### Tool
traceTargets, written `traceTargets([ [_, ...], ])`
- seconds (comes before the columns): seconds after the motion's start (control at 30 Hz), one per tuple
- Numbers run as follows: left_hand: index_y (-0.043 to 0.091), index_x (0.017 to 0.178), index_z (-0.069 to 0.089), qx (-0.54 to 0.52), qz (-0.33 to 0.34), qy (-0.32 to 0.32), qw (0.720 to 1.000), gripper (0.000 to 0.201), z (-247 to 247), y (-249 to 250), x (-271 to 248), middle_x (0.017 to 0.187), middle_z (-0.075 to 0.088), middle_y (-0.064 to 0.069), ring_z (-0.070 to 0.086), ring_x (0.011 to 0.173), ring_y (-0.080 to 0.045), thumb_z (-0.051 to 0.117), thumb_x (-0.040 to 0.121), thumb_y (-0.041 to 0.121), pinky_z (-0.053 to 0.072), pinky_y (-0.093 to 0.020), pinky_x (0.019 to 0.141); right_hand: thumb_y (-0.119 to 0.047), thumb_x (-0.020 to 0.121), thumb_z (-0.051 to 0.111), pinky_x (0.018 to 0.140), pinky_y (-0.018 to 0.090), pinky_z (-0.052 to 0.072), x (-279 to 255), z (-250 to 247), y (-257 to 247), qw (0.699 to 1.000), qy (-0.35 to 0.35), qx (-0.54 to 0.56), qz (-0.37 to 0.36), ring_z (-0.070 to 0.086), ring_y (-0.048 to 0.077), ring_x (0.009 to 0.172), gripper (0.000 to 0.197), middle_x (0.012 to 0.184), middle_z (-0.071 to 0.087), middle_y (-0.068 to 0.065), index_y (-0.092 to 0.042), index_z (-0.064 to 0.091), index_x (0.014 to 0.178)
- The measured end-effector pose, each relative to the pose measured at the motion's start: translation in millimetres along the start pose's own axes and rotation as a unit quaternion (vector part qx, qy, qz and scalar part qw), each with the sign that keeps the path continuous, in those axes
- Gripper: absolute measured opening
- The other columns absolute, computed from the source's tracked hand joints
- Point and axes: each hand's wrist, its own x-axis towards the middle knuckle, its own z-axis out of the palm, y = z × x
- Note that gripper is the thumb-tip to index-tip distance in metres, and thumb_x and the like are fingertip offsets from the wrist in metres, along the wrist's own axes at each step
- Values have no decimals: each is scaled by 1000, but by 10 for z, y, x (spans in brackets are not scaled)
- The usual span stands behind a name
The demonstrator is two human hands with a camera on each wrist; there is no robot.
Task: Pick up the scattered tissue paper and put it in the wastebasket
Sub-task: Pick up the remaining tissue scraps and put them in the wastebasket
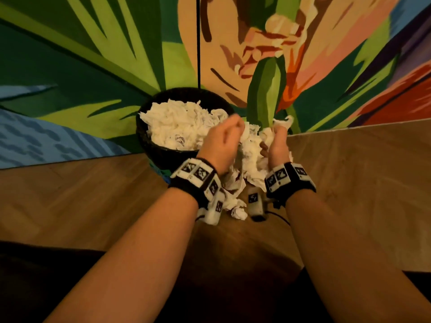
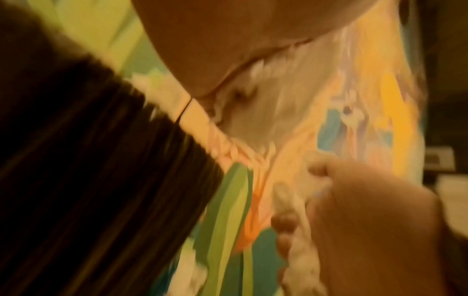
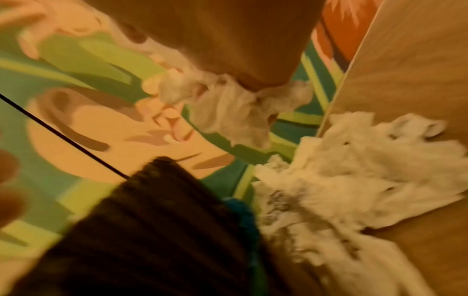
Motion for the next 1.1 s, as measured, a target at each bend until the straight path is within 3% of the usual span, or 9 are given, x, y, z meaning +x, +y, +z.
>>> traceTargets([
  [0.1, 22, 89, 49, -33, 13, 82, 996, 20, -425, 140, 237, 69, 45, 9, 42, 56, 0, 30, 92, 15, 34, -14, 52, -32, 102, 39, 85, 25, 46, -128, 256, -281, 997, -29, -52, -59, 59, 24, 100, 34, 110, 62, 13, -11, 62, 117],
  [0.2, 22, 112, 48, 37, -17, 140, 989, 23, -842, 8, 338, 79, 49, 11, 45, 53, 6, 33, 97, 12, 32, -9, 48, -8, 98, 51, 69, 0, 40, -240, 508, -438, 982, -69, -79, -155, 61, -5, 88, 23, 102, 66, -4, -7, 67, 114],
  [0.3, 18, 119, 43, 80, -69, 167, 980, 22, -1137, -233, 306, 98, 55, 9, 55, 75, 1, 43, 100, 9, 47, -22, 71, 0, 88, 63, 85, 20, 50, -347, 692, -500, 958, -89, -108, -250, 65, 15, 97, 25, 102, 70, 6, -11, 67, 110],
  [0.4, 20, 100, 57, 170, -141, 132, 966, 12, -1257, -451, 219, 94, 64, 3, 62, 84, -15, 64, 92, 15, 51, -31, 80, -15, 81, 74, 89, 39, 52, -331, 813, -447, 938, -73, -206, -267, 65, 16, 98, 30, 91, 72, -9, -39, 66, 98],
  [0.57, 24, 78, 76, 262, -174, 57, 948, 4, -1209, -659, 119, 80, 69, 9, 64, 83, -12, 77, 82, 24, 49, -25, 76, 13, 73, 63, 73, 17, 50, -327, 986, -337, 934, -76, -203, -285, 63, 13, 75, 43, 87, 71, -7, -28, 77, 80],
  [0.63, 22, 79, 78, 278, -180, 34, 943, 13, -1175, -671, 110, 79, 70, 6, 64, 81, -15, 68, 87, 28, 50, -26, 73, 6, 74, 66, 76, 9, 43, -333, 1029, -304, 886, -105, -330, -310, 57, 10, 82, 36, 98, 63, -3, -26, 77, 82],
  [0.7, 18, 63, 70, 296, -202, -5, 934, 33, -1151, -662, 115, 66, 66, 0, 63, 70, -22, 58, 90, 33, 48, -29, 61, -17, 81, 67, 81, 23, 48, -326, 1037, -246, 810, -173, -482, -287, 58, 16, 88, 7, 102, 60, 1, -18, 72, 76],
  [0.87, 12, 76, 64, 364, -280, -79, 885, 40, -1069, -628, 208, 90, 66, -12, 59, 83, -30, 44, 89, 44, 47, -35, 74, -42, 93, 37, 75, 30, 37, -332, 1029, -63, 727, -206, -604, -253, 50, 23, 78, 46, 78, 63, 8, -13, 55, 62],
  [1.1, 25, 96, 55, 423, -288, -119, 851, 23, -974, -677, 241, 122, 63, -10, 54, 106, -27, 42, 91, 44, 32, -44, 101, -10, 78, 69, 77, 29, 54, -119, 1096, -241, 753, -223, -588, -195, 63, 16, 85, 18, 84, 66, -9, -27, 75, 76],
])
